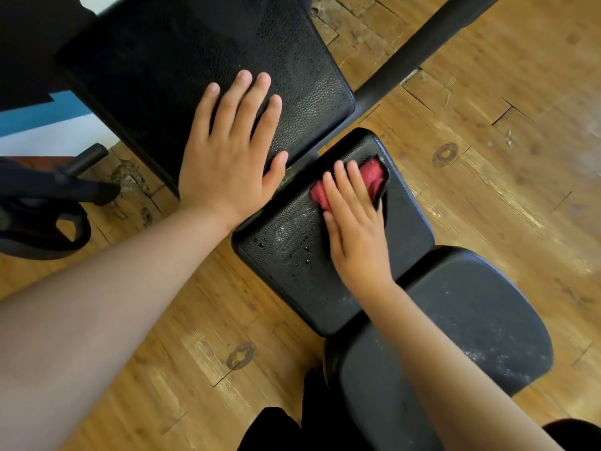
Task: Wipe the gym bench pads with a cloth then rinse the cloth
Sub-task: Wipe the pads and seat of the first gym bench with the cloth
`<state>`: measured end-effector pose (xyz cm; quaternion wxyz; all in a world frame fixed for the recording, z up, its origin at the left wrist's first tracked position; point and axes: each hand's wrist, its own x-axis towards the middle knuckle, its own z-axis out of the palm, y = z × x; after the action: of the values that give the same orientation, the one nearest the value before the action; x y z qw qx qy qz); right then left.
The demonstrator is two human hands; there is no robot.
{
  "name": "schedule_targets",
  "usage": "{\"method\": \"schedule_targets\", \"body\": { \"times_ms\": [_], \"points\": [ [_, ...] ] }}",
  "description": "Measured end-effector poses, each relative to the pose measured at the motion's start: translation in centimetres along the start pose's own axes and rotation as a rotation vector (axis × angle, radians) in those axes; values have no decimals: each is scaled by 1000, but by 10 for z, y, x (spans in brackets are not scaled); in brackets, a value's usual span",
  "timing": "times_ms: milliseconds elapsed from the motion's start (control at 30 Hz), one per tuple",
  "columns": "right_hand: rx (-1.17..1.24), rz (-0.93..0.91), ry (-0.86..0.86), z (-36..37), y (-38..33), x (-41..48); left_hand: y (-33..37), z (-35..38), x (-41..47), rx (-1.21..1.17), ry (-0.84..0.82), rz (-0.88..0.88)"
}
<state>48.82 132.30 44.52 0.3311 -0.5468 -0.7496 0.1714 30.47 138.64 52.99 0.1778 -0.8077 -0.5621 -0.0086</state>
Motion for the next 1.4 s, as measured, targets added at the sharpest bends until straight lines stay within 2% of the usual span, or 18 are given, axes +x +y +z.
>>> {"method": "schedule_targets", "body": {
  "times_ms": [67,200,400,600,733,900,967,1067,1133,1233,1300,1400],
  "points": [
    [-10,-36,13,-5,12,8,0,0,0,1,3,-1],
    [96,156,130,2,-1,17,0,0,0,2,2,1],
    [60,-82,-43,8,-14,-13,0,0,0,13,-2,-1],
    [145,134,127,9,-16,17,0,-1,0,11,-9,0],
    [115,36,27,21,-35,-15,0,-1,0,12,-11,-1],
    [91,-141,-60,7,-11,-3,0,-1,0,12,2,2],
    [94,-93,-2,6,-8,10,0,0,0,13,3,0],
    [132,80,93,16,-30,7,0,-1,0,12,7,0],
    [139,47,48,25,-46,-10,-1,0,0,14,18,2],
    [106,-115,-80,24,-44,-29,-1,0,0,16,23,4],
    [80,-177,-84,19,-33,-19,-1,0,0,20,26,7],
    [90,-73,-3,18,-30,0,-2,1,0,25,20,6]
  ]
}}
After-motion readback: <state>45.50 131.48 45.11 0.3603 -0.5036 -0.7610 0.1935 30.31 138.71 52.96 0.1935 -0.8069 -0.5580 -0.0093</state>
